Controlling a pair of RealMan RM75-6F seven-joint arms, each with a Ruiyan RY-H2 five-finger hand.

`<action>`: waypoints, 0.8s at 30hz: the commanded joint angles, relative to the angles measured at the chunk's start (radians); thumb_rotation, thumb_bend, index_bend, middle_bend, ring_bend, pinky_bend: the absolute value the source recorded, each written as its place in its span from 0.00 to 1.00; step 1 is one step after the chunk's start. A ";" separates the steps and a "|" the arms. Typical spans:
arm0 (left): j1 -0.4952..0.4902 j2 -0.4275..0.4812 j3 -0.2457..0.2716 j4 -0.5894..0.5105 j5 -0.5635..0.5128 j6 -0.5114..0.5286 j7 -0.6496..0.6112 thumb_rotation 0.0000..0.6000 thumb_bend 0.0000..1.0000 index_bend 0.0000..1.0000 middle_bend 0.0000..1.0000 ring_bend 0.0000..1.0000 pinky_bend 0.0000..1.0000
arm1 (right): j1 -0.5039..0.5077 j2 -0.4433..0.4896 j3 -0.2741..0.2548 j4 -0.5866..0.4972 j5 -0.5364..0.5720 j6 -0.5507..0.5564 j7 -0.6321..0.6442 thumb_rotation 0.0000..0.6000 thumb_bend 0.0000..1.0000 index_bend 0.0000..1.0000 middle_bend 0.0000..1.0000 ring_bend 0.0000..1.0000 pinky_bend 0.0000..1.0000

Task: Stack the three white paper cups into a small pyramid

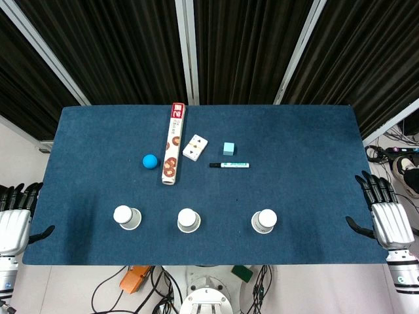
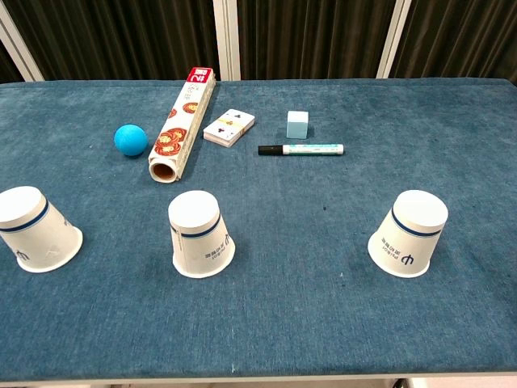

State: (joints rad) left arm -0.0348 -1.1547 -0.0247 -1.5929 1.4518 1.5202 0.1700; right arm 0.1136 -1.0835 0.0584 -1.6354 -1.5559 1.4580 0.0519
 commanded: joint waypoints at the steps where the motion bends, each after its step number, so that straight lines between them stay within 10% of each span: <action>1: 0.002 0.002 0.004 0.001 0.000 -0.008 -0.019 1.00 0.14 0.06 0.09 0.04 0.01 | 0.006 0.002 0.003 -0.006 0.000 -0.006 -0.008 1.00 0.35 0.00 0.00 0.00 0.00; 24: -0.249 -0.014 0.032 -0.148 0.131 -0.356 0.050 1.00 0.18 0.23 0.14 0.08 0.01 | -0.039 0.101 0.017 -0.077 -0.025 0.102 -0.036 1.00 0.35 0.00 0.00 0.00 0.00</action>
State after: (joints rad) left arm -0.2639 -1.1618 0.0086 -1.7243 1.5897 1.1867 0.2030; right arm 0.0748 -0.9819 0.0757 -1.7126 -1.5805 1.5606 0.0156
